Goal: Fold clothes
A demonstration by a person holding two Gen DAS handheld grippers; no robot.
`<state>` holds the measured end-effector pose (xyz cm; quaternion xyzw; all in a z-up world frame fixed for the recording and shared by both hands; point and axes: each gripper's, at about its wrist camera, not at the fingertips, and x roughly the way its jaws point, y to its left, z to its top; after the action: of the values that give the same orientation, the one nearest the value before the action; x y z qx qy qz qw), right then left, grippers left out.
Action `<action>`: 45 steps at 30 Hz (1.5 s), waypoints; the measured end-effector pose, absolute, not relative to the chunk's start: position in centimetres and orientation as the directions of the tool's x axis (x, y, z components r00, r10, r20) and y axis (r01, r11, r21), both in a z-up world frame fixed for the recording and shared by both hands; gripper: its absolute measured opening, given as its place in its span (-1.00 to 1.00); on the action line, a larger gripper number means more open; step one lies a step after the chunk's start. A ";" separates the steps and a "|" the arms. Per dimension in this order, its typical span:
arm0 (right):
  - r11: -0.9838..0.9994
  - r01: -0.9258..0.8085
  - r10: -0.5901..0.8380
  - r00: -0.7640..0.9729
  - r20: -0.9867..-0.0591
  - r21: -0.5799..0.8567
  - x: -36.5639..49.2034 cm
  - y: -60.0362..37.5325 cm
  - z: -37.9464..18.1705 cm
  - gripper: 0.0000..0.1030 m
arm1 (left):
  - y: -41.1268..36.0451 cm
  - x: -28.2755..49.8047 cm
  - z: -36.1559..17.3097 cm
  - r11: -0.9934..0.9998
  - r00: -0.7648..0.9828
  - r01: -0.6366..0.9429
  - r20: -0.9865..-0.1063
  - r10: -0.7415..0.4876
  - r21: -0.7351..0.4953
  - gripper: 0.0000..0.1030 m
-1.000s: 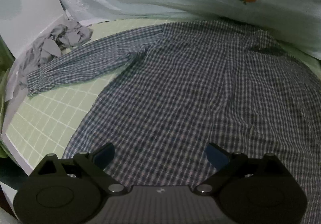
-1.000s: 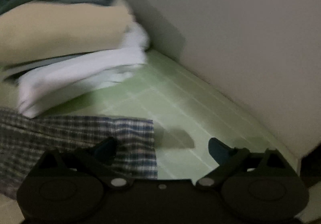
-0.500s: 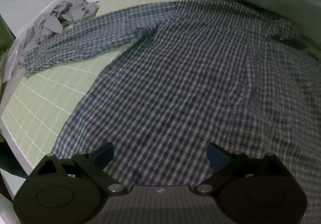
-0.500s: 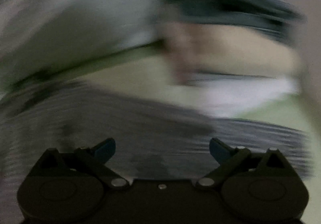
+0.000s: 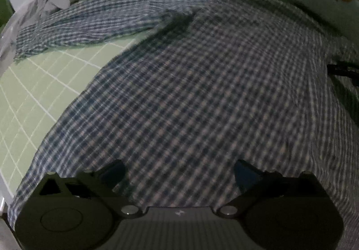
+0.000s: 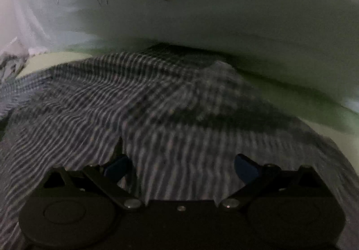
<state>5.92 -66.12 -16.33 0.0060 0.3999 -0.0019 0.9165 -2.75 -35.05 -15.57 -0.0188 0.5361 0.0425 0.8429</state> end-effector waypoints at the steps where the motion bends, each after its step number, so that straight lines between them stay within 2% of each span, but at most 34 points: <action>1: 1.000 -0.014 0.015 0.684 -0.729 0.008 6.9 -66.1 -16.3 1.00 | -35.0 -2.6 -15.6 0.996 0.428 -0.091 -0.902 0.052 0.014 1.00; 9: 0.999 0.019 0.011 0.678 -0.735 0.033 14.9 -68.7 -16.2 1.00 | -34.6 -1.9 -15.6 0.997 0.446 -0.081 -0.894 0.045 0.010 1.00; 12: 0.999 0.028 0.002 0.669 -0.744 0.027 15.3 -68.9 -15.8 1.00 | -34.4 -1.7 -15.5 0.997 0.430 -0.079 -0.902 0.043 0.010 1.00; 15: 0.995 0.098 -0.077 0.673 -0.735 -0.014 13.6 -68.9 -15.0 1.00 | -34.3 -2.0 -15.0 0.996 0.425 -0.086 -0.904 0.052 0.017 1.00; 19: 0.989 0.148 -0.100 0.668 -0.738 0.001 8.8 -69.0 -13.3 1.00 | -34.0 -3.5 -13.8 0.996 0.458 -0.086 -0.887 0.065 0.029 1.00; 24: 0.991 0.132 -0.100 0.640 -0.762 -0.019 0.5 -66.8 -12.2 1.00 | -32.2 -6.3 -12.7 0.992 0.484 -0.128 -0.872 0.069 0.007 1.00; 34: 0.987 0.159 -0.086 0.551 -0.830 0.003 -12.5 -60.3 -14.1 1.00 | -27.4 -12.2 -10.3 0.987 0.527 -0.158 -0.847 0.071 -0.015 1.00; 40: 0.985 0.173 -0.107 0.493 -0.863 -0.023 -17.0 -56.2 -15.3 1.00 | -23.6 -11.1 -11.0 0.994 0.524 -0.109 -0.851 0.029 -0.033 1.00; 45: 0.957 0.291 -0.138 0.467 -0.873 0.005 -17.8 -53.5 -15.4 1.00 | -18.5 -8.1 -11.1 0.997 0.527 -0.054 -0.850 -0.014 -0.050 1.00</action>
<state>-17.83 -53.48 -15.40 0.0766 0.5006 -0.1257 0.8531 -8.13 -18.53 -11.09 -0.0348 0.4863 0.0114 0.8731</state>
